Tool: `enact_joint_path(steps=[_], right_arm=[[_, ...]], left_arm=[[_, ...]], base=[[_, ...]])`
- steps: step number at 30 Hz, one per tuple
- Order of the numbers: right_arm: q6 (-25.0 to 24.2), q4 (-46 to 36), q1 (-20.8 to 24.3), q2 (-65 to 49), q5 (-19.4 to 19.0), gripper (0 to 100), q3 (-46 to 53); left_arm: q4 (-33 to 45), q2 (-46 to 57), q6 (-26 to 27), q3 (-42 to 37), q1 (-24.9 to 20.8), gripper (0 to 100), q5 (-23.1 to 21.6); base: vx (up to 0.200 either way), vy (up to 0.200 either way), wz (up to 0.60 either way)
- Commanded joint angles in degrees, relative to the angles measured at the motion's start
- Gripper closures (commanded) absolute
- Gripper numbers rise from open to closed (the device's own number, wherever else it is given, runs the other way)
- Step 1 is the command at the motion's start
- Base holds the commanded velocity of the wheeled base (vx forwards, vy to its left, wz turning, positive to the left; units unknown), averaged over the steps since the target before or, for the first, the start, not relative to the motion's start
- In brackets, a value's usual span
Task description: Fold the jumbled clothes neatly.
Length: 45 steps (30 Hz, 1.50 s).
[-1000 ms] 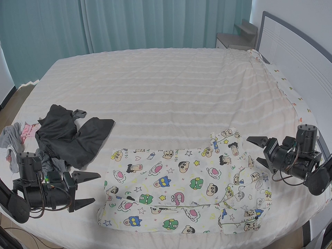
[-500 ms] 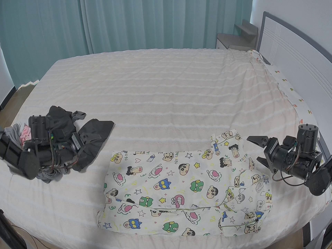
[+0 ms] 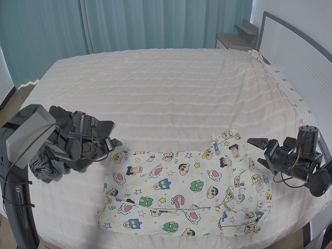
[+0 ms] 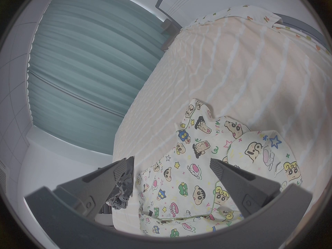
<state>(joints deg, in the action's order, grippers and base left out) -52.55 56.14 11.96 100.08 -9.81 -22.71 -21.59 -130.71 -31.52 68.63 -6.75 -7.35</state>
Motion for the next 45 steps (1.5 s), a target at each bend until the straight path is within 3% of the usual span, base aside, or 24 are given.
enact_joint_path(steps=[1,13,19,27,28,34,39,40,41,42,45], right_arm=[[0.08,0.02,0.08,0.37,-0.21,0,0.30],[0.08,0.02,0.08,0.37,-1.17,0,0.47],[0.08,0.02,-0.01,0.90,-1.17,0,0.47],[0.08,0.11,-0.01,1.87,-1.26,0,0.47],[0.08,0.11,-0.09,2.22,-1.26,0,0.47],[0.79,0.29,-3.26,6.88,-1.26,0,-1.11],[3.42,-0.42,-4.84,7.32,-1.44,0,-2.60],[10.19,-2.08,-7.74,9.87,-1.52,0,-6.56],[11.07,-2.52,-8.18,10.31,-1.52,0,-7.26],[15.20,-6.13,-9.59,13.21,-1.44,0,-12.53],[17.84,-12.54,-10.20,18.39,-1.61,0,-22.03]], left_arm=[[0.32,-4.73,-0.03,2.38,-0.98,0,-0.30],[-0.12,-6.49,-0.12,3.09,-1.16,0,-0.56],[-0.38,-6.40,-3.37,3.61,-3.44,0,-0.56],[0.14,-6.58,-3.90,3.44,-4.67,0,-0.47],[0.14,-6.49,-3.90,3.26,-4.67,100,-0.47],[-0.12,-4.73,-3.90,1.94,-4.06,100,-0.21],[-0.30,-1.30,-7.32,0.10,-3.88,100,0.41],[-0.38,1.16,-9.52,-0.87,-3.27,100,0.41],[-0.38,1.42,-9.70,-1.05,-3.18,100,0.23],[-0.38,2.30,-9.87,-1.31,-2.74,100,0.23],[-0.47,2.56,-9.78,-1.48,-2.65,100,0.23]], base=[[0.000,0.000,0.00],[0.000,0.000,0.00],[0.000,0.000,0.00],[0.000,0.000,0.00],[0.000,0.000,0.00],[0.000,0.000,0.00],[0.000,0.000,0.00],[0.000,0.000,0.00],[0.000,0.000,0.00],[0.000,0.000,0.00],[0.000,0.000,0.00]])
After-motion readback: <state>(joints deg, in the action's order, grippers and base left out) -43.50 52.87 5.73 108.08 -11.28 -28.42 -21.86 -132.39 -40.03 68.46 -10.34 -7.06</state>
